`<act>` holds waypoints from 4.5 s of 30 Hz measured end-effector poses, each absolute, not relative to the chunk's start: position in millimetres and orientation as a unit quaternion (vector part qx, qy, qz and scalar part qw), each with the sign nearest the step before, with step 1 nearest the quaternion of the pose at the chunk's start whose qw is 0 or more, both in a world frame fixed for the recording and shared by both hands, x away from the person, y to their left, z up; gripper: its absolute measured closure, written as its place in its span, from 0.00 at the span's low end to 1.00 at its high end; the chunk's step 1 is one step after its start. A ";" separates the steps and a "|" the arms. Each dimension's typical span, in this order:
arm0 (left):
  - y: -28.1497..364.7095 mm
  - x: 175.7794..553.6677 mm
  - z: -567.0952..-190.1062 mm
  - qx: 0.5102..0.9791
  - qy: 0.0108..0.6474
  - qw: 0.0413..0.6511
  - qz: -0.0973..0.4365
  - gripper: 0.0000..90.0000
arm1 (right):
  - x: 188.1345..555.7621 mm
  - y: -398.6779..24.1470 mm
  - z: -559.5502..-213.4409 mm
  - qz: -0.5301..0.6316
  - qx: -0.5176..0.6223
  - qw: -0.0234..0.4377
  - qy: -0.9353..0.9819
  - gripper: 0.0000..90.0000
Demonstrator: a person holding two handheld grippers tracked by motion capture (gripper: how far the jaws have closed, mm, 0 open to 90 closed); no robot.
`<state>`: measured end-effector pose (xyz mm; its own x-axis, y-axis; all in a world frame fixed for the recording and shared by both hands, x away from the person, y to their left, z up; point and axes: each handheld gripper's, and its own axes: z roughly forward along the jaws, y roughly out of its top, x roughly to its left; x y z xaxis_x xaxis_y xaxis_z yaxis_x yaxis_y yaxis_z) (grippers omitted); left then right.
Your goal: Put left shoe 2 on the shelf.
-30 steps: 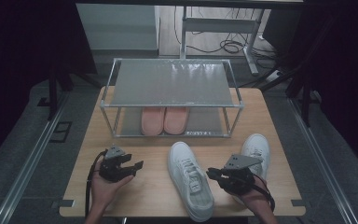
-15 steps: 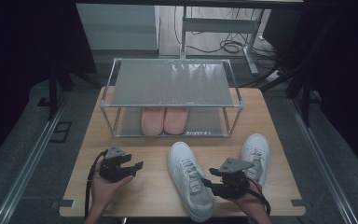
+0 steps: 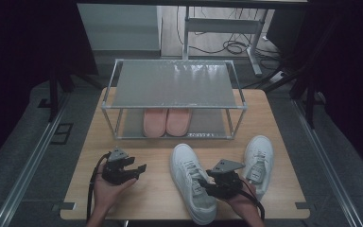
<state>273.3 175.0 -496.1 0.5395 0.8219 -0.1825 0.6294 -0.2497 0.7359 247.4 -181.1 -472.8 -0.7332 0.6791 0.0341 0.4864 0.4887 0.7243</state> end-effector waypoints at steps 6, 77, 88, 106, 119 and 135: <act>174.9 272.6 -495.4 0.781 0.463 0.401 0.121 0.45 | 248.0 -171.5 -481.6 0.353 0.350 0.132 0.858 0.68; 180.5 272.1 -490.4 0.772 0.475 0.403 0.127 0.46 | 248.0 -191.6 -432.0 0.501 0.351 0.143 0.778 0.90; 181.9 272.5 -490.5 0.771 0.476 0.404 0.126 0.46 | 252.6 -189.5 -420.0 0.517 0.341 0.142 0.773 0.90; 180.2 273.2 -492.5 0.773 0.476 0.402 0.123 0.45 | 265.5 -194.3 -385.0 0.545 0.324 0.153 0.758 0.90; 179.9 273.4 -492.9 0.775 0.474 0.401 0.123 0.45 | 282.1 -194.5 -359.0 0.566 0.316 0.151 0.746 0.90; 179.1 273.7 -494.0 0.776 0.473 0.400 0.121 0.45 | 313.1 -188.8 -328.9 0.585 0.315 0.153 0.732 0.90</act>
<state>273.7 179.1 -494.0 0.5239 0.8303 -0.1899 0.6363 -0.2333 0.7353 313.1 -188.8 -328.9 -0.7556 0.6389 0.1444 0.2820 0.1183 0.9521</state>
